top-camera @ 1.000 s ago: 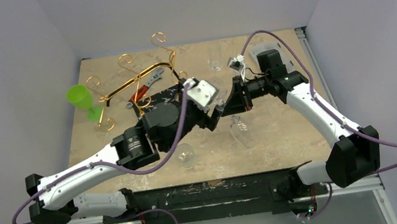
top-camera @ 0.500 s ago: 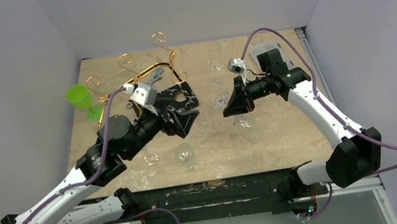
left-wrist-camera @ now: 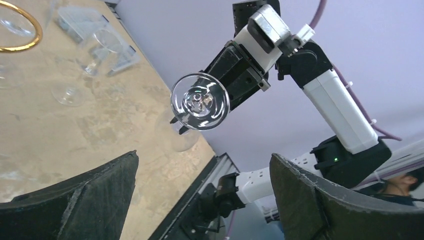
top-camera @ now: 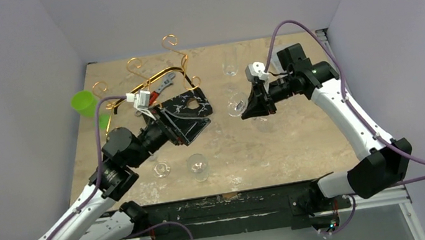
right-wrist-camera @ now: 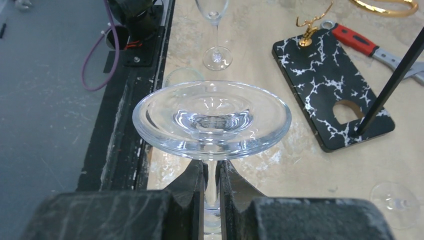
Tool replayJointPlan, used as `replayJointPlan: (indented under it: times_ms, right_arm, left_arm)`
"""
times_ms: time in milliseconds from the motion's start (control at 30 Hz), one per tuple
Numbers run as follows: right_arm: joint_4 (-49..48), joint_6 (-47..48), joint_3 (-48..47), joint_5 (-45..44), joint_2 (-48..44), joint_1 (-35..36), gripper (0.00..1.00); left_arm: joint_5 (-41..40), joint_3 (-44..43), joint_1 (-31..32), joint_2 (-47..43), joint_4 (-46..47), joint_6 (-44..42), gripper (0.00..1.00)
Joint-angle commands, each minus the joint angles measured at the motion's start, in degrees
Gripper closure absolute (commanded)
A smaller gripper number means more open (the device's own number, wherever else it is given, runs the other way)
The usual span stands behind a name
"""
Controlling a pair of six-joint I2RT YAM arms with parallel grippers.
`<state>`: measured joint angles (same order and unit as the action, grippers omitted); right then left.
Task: Place the wine glass upside down on the wine glass rack
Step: Turn the wine glass upside down at the wine rack.
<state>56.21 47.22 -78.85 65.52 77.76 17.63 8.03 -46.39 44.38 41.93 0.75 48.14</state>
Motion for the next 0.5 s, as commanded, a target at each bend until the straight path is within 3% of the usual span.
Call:
replayJointPlan:
  times_ms: [0, 467]
  right_arm:
    - [0.73, 8.17, -4.1, 3.4, 0.16, 0.16, 1.0]
    - [0.74, 10.15, -7.41, 11.88, 1.59, 0.14, 1.0]
  left_arm:
    - [9.95, 3.48, -3.38, 2.82, 17.02, 13.27, 0.0]
    - [13.54, 4.94, -3.66, 15.92, 34.83, 26.74, 0.19]
